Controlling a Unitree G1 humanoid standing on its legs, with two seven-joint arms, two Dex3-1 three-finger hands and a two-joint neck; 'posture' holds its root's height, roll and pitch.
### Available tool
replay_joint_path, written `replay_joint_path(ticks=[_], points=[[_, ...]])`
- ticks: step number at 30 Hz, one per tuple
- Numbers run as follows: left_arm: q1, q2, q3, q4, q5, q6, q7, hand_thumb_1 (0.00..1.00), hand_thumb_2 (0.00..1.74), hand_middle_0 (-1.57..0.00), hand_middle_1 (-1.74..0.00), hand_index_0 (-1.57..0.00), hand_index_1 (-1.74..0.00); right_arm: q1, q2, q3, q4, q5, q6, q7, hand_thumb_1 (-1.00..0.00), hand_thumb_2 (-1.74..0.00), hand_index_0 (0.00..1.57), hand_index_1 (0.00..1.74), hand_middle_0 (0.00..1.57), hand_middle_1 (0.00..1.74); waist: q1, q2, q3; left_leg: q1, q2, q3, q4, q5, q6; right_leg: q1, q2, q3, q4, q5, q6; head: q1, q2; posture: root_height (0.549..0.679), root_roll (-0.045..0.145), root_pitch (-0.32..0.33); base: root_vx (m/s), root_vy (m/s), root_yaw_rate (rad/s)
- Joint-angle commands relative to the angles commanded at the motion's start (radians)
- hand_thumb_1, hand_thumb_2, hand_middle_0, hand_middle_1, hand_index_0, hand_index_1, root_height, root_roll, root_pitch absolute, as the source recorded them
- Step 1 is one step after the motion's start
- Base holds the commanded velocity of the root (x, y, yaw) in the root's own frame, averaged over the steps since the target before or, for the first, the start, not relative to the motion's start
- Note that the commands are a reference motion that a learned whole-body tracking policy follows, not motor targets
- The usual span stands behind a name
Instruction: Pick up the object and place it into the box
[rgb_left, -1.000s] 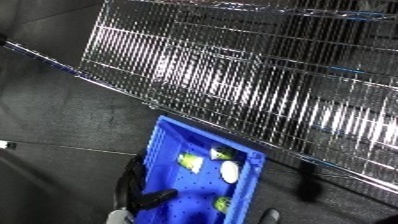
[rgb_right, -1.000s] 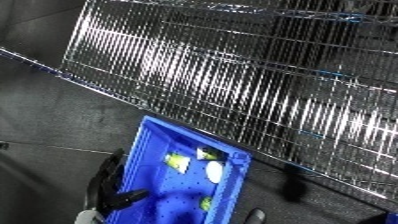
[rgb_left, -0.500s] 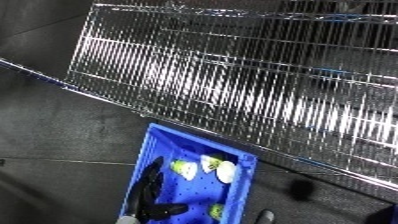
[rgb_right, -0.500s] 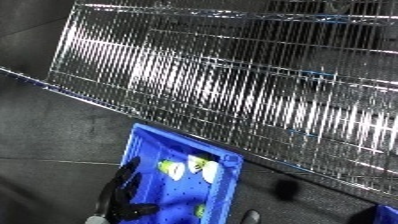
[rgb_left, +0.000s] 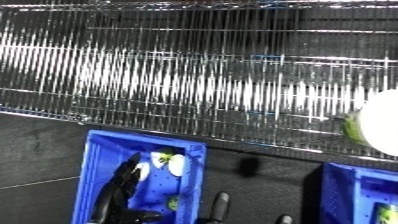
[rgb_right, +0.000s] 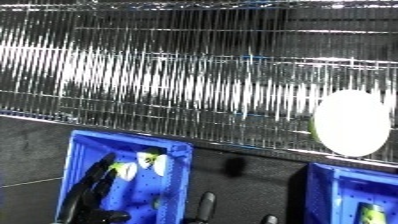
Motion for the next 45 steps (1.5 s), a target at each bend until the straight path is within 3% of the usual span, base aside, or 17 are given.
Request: replay_joint_path(ticks=[4, 12, 19, 21, 27, 32, 36, 40, 45], points=[[0.005, -0.003, -0.014, -0.013, -0.005, 0.016, 0.005, 0.0, 0.0, 0.0, 0.0, 0.0, 0.0, -0.012, -0.018, -0.005, -0.036, -0.021, -0.013, -0.007, 0.0, 0.0, 0.0, 0.0, 0.0, 0.0, -0.01, 0.015, 0.0, 0.008, 0.001, 0.002, -0.011, 0.008, -0.0005, -0.004, -0.0046, 0.001, 0.007, 0.002, 0.0026, 0.083, -0.003, 0.654, 0.029, 0.088, -0.022, 0.019, -0.071], [0.019, -0.016, -0.027, -0.014, -0.014, 0.031, 0.026, 0.0, 0.0, 0.0, 0.0, 0.0, 0.0, -0.027, -0.047, -0.003, -0.118, -0.079, -0.017, -0.024, 0.0, 0.0, 0.0, 0.0, 0.0, 0.0, -0.034, 0.038, 0.0, 0.026, 0.005, 0.009, -0.025, 0.015, -0.0017, -0.011, -0.0109, 0.006, 0.023, -0.001, 0.001, 0.193, 0.022, 0.652, 0.033, 0.08, -0.016, 0.031, -0.114], [0.042, -0.014, -0.023, -0.034, -0.002, 0.045, 0.054, 0.0, 0.0, 0.0, 0.0, 0.0, 0.0, -0.012, -0.08, 0.036, -0.283, -0.129, 0.021, 0.025, 0.0, 0.0, 0.0, 0.0, 0.0, 0.0, -0.055, 0.037, 0.0, 0.032, 0.009, 0.021, -0.026, 0.014, -0.0054, -0.016, -0.0094, 0.015, 0.021, 0.002, 0.0005, 0.192, 0.057, 0.652, 0.036, 0.081, -0.018, 0.011, -0.111], [0.053, -0.01, -0.018, -0.051, -0.001, 0.05, 0.061, 0.0, 0.0, 0.0, 0.0, 0.0, 0.0, 0.005, -0.095, 0.056, -0.376, -0.162, 0.019, 0.008, 0.0, 0.0, 0.0, 0.0, 0.0, 0.0, -0.061, 0.034, 0.0, 0.031, 0.012, 0.025, -0.025, 0.014, -0.0067, -0.019, -0.0085, 0.018, 0.021, 0.002, 0.0013, 0.186, 0.074, 0.652, 0.036, 0.082, -0.019, 0.007, -0.09], [0.096, -0.003, 0.004, -0.087, -0.012, 0.044, 0.071, 0.0, 0.0, 0.0, 0.0, 0.0, 0.0, 0.08, -0.152, 0.044, -0.738, -0.272, -0.116, -0.149, 0.0, 0.0, 0.0, 0.0, 0.0, 0.0, -0.095, 0.021, 0.0, 0.032, 0.025, 0.043, -0.027, 0.016, -0.008, -0.029, -0.0016, 0.03, 0.022, 0.003, 0.0046, 0.112, 0.106, 0.652, 0.036, 0.09, -0.017, 0.024, -0.136], [0.107, -0.015, 0.029, -0.054, -0.029, 0.024, 0.06, 0.0, 0.0, 0.0, 0.0, 0.0, 0.0, 0.137, -0.169, -0.02, -0.958, -0.339, -0.247, -0.206, 0.0, 0.0, 0.0, 0.0, 0.0, 0.0, -0.125, 0.016, 0.0, 0.031, 0.037, 0.06, -0.029, 0.013, -0.0057, -0.038, 0.0061, 0.045, 0.023, 0.0, 0.0118, 0.077, 0.136, 0.651, 0.035, 0.097, -0.009, 0.039, -0.141], [0.113, -0.024, 0.048, -0.026, -0.042, 0.009, 0.035, 0.0, 0.0, 0.0, 0.0, 0.0, 0.0, 0.16, -0.18, -0.078, -1.085, -0.369, -0.318, -0.25, 0.0, 0.0, 0.0, 0.0, 0.0, 0.0, -0.141, 0.014, 0.0, 0.027, 0.042, 0.072, -0.025, 0.007, -0.0055, -0.043, 0.0098, 0.052, 0.022, -0.003, 0.0154, 0.061, 0.149, 0.651, 0.036, 0.104, -0.012, 0.031, -0.087], [0.115, -0.033, 0.055, -0.005, -0.043, 0.0, 0.021, 0.0, 0.0, 0.0, 0.0, 0.0, 0.0, 0.155, -0.188, -0.128, -1.178, -0.398, -0.355, -0.289, 0.0, 0.0, 0.0, 0.0, 0.0, 0.0, -0.146, 0.013, 0.0, 0.023, 0.045, 0.08, -0.018, -0.001, -0.0062, -0.043, 0.0109, 0.054, 0.022, -0.006, 0.0163, 0.066, 0.16, 0.651, 0.036, 0.107, -0.004, 0.011, -0.031], [0.103, -0.034, 0.047, 0.008, -0.033, 0.003, 0.024, 0.0, 0.0, 0.0, 0.0, 0.0, 0.0, 0.084, -0.212, -0.15, -1.215, -0.424, -0.316, -0.348, 0.0, 0.0, 0.0, 0.0, 0.0, 0.0, -0.134, 0.013, 0.0, 0.02, 0.047, 0.082, -0.007, -0.007, -0.0088, -0.04, 0.0054, 0.049, 0.025, -0.008, 0.0143, 0.097, 0.166, 0.651, 0.036, 0.103, 0.007, -0.01, 0.023]])
